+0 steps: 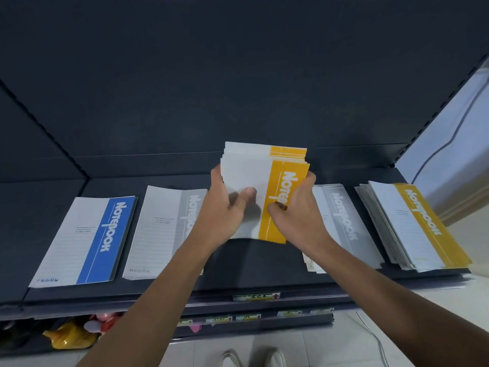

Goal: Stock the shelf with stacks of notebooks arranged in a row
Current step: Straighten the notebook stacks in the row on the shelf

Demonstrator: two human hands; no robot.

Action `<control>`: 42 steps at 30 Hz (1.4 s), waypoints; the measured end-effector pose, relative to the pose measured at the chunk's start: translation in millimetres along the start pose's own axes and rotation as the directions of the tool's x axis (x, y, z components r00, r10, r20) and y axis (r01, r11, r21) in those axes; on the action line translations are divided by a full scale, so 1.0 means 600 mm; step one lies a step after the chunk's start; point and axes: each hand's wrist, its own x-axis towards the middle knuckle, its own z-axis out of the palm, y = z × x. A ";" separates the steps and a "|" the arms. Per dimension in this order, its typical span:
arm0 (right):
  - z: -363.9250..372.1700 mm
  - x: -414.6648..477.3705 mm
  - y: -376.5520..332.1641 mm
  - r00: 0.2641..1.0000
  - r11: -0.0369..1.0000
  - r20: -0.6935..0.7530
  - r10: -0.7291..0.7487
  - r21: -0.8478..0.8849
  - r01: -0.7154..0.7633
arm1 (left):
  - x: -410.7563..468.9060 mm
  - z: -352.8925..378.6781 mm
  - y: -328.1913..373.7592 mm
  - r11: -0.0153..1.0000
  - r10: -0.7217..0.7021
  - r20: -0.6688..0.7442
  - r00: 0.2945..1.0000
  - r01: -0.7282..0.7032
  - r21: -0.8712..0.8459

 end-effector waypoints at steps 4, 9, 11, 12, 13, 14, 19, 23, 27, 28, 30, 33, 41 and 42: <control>0.009 -0.020 0.007 0.998 0.999 -0.043 -0.038 -0.001 0.038 | -0.009 0.009 -0.015 1.000 0.009 -0.041 0.999 -0.010 -0.021; 0.021 -0.034 0.007 0.996 0.999 -0.086 -0.032 0.019 0.034 | -0.022 0.022 -0.022 0.997 0.073 -0.077 0.994 -0.071 0.034; 0.025 -0.035 0.006 0.993 0.999 -0.113 -0.039 0.000 0.040 | -0.022 0.025 -0.019 0.995 0.089 -0.100 0.991 -0.085 0.050; 0.025 -0.034 0.005 0.992 0.999 -0.121 -0.045 -0.007 0.044 | -0.021 0.026 -0.016 0.994 0.097 -0.109 0.989 -0.092 0.052; 0.025 -0.033 0.002 0.991 0.999 -0.125 -0.051 -0.012 0.049 | -0.020 0.026 -0.015 0.993 0.107 -0.118 0.987 -0.101 0.054; 0.023 -0.032 0.001 0.990 0.998 -0.128 -0.060 -0.018 0.058 | -0.020 0.025 -0.013 0.993 0.115 -0.126 0.985 -0.109 0.053; 0.017 -0.036 0.013 0.995 0.998 -0.066 -0.068 -0.016 0.068 | -0.033 0.025 -0.024 0.992 0.117 -0.121 0.986 -0.111 0.056; 0.025 -0.048 0.035 1.000 1.000 -0.023 -0.014 -0.019 0.014 | -0.039 0.029 -0.036 0.992 0.090 -0.105 0.990 -0.079 0.102; 0.029 -0.044 0.034 0.999 0.998 -0.033 0.025 -0.058 -0.027 | -0.033 0.031 -0.038 0.982 0.089 -0.130 0.987 -0.065 0.179; 0.028 -0.041 0.032 0.999 0.996 -0.037 0.028 -0.082 -0.031 | -0.032 0.032 -0.037 0.979 0.094 -0.146 0.985 -0.065 0.194; 0.024 -0.032 0.024 0.999 0.988 -0.053 0.007 -0.153 -0.015 | -0.031 0.034 -0.032 0.972 0.105 -0.184 0.977 -0.062 0.227; 0.017 -0.016 0.011 0.998 0.937 -0.054 -0.040 -0.349 0.018 | -0.027 0.039 -0.026 0.944 0.068 -0.211 0.975 0.006 0.331; 0.030 0.007 0.015 0.963 0.811 0.065 0.262 -0.556 -0.184 | -0.002 0.041 -0.041 0.722 -0.218 -0.123 0.968 0.245 0.647; 0.034 0.008 0.019 0.960 0.805 0.071 0.270 -0.563 -0.185 | 0.000 0.042 -0.044 0.711 -0.232 -0.123 0.965 0.255 0.656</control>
